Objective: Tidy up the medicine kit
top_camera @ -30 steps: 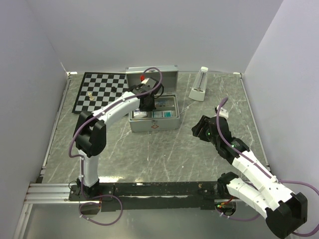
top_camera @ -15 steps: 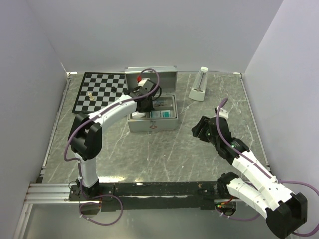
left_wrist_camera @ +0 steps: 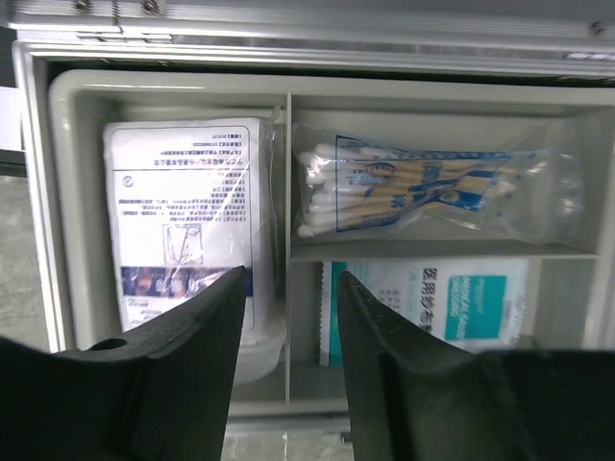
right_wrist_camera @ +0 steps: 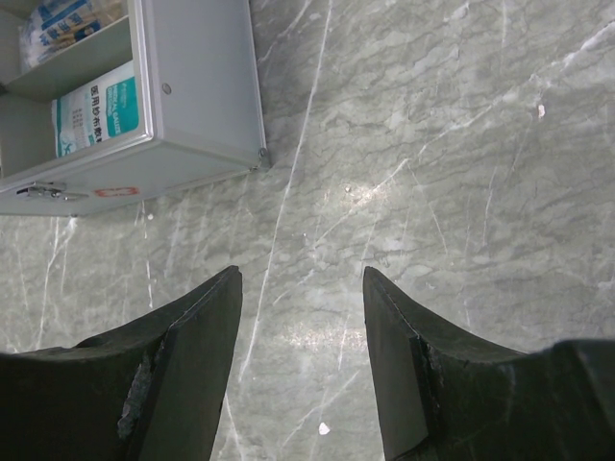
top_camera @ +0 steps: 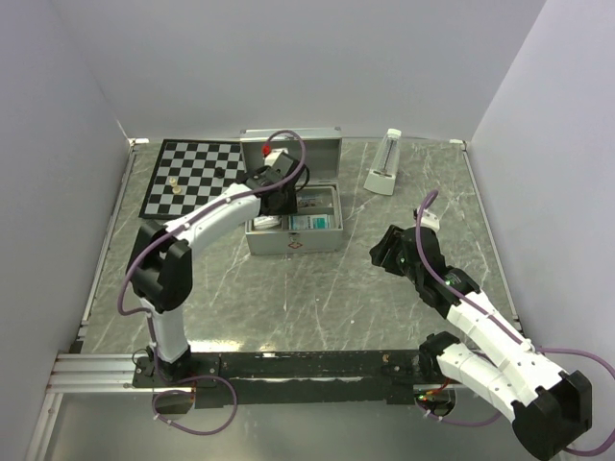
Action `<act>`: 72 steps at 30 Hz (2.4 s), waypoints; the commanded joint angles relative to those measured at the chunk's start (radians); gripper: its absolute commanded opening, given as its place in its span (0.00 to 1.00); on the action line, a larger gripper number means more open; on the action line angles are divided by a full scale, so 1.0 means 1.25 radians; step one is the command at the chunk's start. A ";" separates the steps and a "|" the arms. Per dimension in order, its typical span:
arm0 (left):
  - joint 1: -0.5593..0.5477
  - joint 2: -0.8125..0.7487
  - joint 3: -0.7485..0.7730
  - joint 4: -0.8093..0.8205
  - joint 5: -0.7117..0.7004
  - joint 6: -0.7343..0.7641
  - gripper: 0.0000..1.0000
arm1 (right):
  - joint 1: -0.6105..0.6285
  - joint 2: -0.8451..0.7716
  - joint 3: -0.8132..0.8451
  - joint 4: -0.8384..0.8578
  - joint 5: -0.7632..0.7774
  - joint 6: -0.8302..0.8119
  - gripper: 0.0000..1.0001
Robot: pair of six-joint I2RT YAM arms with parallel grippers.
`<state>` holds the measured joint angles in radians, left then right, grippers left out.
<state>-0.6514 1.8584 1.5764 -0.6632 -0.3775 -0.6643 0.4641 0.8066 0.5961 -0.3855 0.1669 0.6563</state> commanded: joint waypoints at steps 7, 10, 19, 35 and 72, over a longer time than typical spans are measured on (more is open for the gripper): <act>0.009 -0.278 -0.010 0.054 0.027 0.041 0.75 | -0.003 0.021 0.047 0.022 -0.014 -0.033 0.61; 0.056 -0.351 -0.074 0.114 0.067 0.044 0.75 | -0.003 0.039 0.079 0.040 -0.023 -0.045 0.62; 0.253 -0.384 -0.097 0.281 0.217 0.098 0.78 | -0.003 0.204 0.155 0.127 -0.043 -0.050 0.62; 0.543 -0.026 0.084 0.532 0.577 -0.044 0.72 | -0.024 0.457 0.235 0.268 -0.192 0.006 0.64; 0.441 -0.019 -0.031 0.561 0.766 0.026 0.65 | -0.025 0.527 0.328 0.318 -0.269 0.074 0.62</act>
<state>-0.0978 1.9244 1.5600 -0.0292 0.5602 -0.6472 0.4358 1.4750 0.9489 -0.0311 -0.1486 0.7204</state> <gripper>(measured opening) 0.650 0.623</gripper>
